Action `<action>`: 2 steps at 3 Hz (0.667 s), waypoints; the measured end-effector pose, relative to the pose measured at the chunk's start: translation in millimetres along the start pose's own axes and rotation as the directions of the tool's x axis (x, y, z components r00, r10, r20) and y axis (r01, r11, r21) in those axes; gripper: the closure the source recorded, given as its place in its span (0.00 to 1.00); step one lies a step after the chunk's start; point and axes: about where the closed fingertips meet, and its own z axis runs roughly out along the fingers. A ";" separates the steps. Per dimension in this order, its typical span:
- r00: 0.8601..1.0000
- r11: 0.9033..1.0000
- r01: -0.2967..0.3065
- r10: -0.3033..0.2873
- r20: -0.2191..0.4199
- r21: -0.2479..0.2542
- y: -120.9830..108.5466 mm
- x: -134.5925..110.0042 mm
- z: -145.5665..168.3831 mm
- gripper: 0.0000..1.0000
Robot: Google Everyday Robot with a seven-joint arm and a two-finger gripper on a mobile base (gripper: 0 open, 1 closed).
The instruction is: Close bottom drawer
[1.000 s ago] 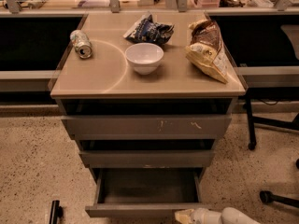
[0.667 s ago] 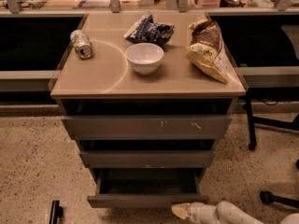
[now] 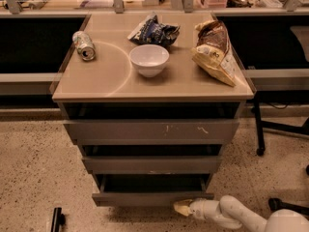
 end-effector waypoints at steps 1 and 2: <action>0.999 0.999 0.052 -0.052 -0.008 0.006 -4.8 -16.9 3.4 1.00; 0.994 0.994 0.099 -0.097 -0.048 0.039 -8.1 -28.5 3.3 1.00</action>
Offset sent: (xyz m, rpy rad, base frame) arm 0.0403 -0.0035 0.0234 -0.1789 -0.0950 0.0535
